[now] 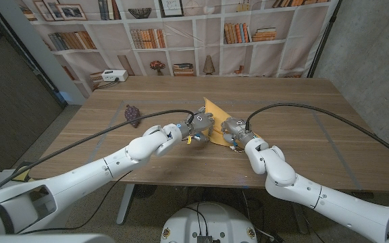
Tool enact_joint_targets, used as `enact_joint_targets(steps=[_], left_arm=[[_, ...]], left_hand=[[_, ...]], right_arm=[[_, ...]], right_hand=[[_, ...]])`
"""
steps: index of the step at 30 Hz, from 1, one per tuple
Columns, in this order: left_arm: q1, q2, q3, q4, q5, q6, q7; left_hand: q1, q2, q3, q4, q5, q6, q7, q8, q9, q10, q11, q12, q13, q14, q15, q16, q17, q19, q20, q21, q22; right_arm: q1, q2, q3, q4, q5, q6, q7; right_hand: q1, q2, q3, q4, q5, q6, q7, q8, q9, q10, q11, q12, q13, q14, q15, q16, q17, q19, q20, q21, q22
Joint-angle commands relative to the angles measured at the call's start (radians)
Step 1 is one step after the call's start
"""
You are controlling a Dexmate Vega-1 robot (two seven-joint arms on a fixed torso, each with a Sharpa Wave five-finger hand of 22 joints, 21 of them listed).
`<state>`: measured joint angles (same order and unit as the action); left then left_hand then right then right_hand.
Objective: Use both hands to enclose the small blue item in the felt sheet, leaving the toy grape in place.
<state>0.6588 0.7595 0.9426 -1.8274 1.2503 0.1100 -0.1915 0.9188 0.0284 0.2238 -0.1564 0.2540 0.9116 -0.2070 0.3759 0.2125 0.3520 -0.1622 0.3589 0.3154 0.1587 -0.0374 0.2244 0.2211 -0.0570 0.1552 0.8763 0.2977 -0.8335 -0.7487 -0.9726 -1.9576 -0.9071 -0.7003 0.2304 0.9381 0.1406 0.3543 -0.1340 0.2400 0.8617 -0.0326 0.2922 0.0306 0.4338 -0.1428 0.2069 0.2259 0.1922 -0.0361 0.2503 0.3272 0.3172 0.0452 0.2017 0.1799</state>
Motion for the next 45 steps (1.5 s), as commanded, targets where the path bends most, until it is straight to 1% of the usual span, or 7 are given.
enact_joint_targets(steps=[1, 7, 13, 17, 26, 37, 45], left_arm=[[0.021, -0.014, 0.014, 0.05, 0.085, 0.051, 0.116], [0.026, -0.025, 0.022, 0.104, 0.103, 0.079, 0.236], [0.034, -0.033, 0.014, 0.144, 0.071, 0.098, 0.374], [0.043, -0.042, 0.0, 0.168, 0.011, 0.094, 0.484], [0.06, -0.079, -0.041, 0.229, -0.17, 0.046, 0.737], [0.042, -0.095, -0.03, 0.247, -0.216, 0.066, 0.772], [0.015, -0.129, -0.007, 0.32, -0.227, 0.082, 0.829]], left_hand=[[0.07, 0.032, 0.04, -0.015, -0.012, 0.107, 0.024, 0.033, 0.003, 0.035, -0.01, 0.018, 0.0, 0.04, -0.041, 0.008, -0.001, 0.038, -0.019, 0.025, -0.008], [0.119, 0.068, 0.074, -0.008, -0.044, 0.195, 0.067, 0.061, -0.006, 0.115, -0.021, 0.05, -0.003, 0.107, -0.082, 0.027, 0.003, 0.087, -0.046, 0.062, -0.02], [0.115, 0.082, 0.079, 0.002, -0.055, 0.189, 0.059, 0.065, 0.003, 0.122, -0.03, 0.053, -0.002, 0.122, -0.095, 0.033, 0.01, 0.1, -0.053, 0.076, -0.022], [0.128, 0.088, 0.089, -0.003, -0.057, 0.204, 0.079, 0.086, 0.02, 0.144, -0.031, 0.064, 0.001, 0.136, -0.097, 0.035, 0.014, 0.101, -0.053, 0.088, -0.023], [0.18, 0.051, 0.119, -0.022, -0.044, 0.253, 0.137, 0.132, 0.045, 0.228, -0.037, 0.109, 0.01, 0.198, -0.116, 0.036, 0.016, 0.129, -0.059, 0.14, -0.024], [0.207, 0.043, 0.14, -0.019, -0.036, 0.237, 0.163, 0.136, 0.058, 0.232, -0.035, 0.12, 0.017, 0.207, -0.118, 0.027, 0.02, 0.139, -0.061, 0.169, -0.025], [0.215, 0.046, 0.152, -0.015, -0.035, 0.223, 0.172, 0.14, 0.072, 0.225, -0.038, 0.122, 0.022, 0.218, -0.121, 0.026, 0.024, 0.135, -0.062, 0.183, -0.026]], right_arm=[[0.004, 0.0, 0.001, 0.003, 0.014, 0.0, -0.003], [0.005, -0.001, 0.001, 0.002, 0.014, -0.001, -0.001], [0.008, -0.003, 0.001, 0.001, 0.015, 0.0, 0.004], [0.011, -0.002, -0.001, 0.003, 0.01, -0.001, 0.005], [0.013, -0.001, -0.001, 0.006, 0.01, -0.001, 0.006], [0.011, -0.003, 0.005, 0.003, 0.02, 0.0, 0.003], [0.007, -0.012, 0.013, -0.006, 0.038, 0.006, 0.004]], right_hand=[[0.003, 0.006, -0.005, 0.001, -0.003, 0.208, -0.035, 0.007, 0.19, -0.006, 0.002, -0.001, 0.002, -0.004, -0.099, 0.008, 0.002, -0.003, 0.0, 0.005, 0.003], [0.004, 0.008, -0.008, 0.0, -0.008, 0.21, -0.034, 0.007, 0.191, -0.007, 0.001, -0.001, 0.002, -0.005, -0.099, 0.009, 0.002, -0.002, -0.001, 0.006, 0.003], [0.006, 0.008, -0.012, -0.001, -0.013, 0.216, -0.035, 0.009, 0.191, -0.006, -0.001, 0.0, 0.003, -0.006, -0.1, 0.011, 0.002, -0.002, -0.004, 0.006, 0.003], [0.008, 0.009, -0.014, -0.002, -0.015, 0.22, -0.039, 0.012, 0.193, -0.003, 0.001, 0.002, 0.004, -0.005, -0.1, 0.012, 0.002, -0.002, -0.005, 0.006, 0.003], [0.014, 0.005, -0.024, -0.006, -0.02, 0.245, -0.035, 0.024, 0.198, 0.014, 0.007, 0.012, 0.009, 0.004, -0.091, 0.02, 0.003, 0.002, 0.002, 0.008, 0.003], [0.019, 0.004, -0.031, -0.008, -0.019, 0.256, -0.034, 0.026, 0.196, 0.021, 0.009, 0.016, 0.012, 0.01, -0.089, 0.026, 0.004, 0.005, 0.005, 0.009, 0.003], [0.022, 0.005, -0.036, -0.008, -0.018, 0.252, -0.035, 0.024, 0.196, 0.017, 0.003, 0.016, 0.015, 0.006, -0.09, 0.027, 0.005, 0.005, 0.003, 0.009, 0.002]])
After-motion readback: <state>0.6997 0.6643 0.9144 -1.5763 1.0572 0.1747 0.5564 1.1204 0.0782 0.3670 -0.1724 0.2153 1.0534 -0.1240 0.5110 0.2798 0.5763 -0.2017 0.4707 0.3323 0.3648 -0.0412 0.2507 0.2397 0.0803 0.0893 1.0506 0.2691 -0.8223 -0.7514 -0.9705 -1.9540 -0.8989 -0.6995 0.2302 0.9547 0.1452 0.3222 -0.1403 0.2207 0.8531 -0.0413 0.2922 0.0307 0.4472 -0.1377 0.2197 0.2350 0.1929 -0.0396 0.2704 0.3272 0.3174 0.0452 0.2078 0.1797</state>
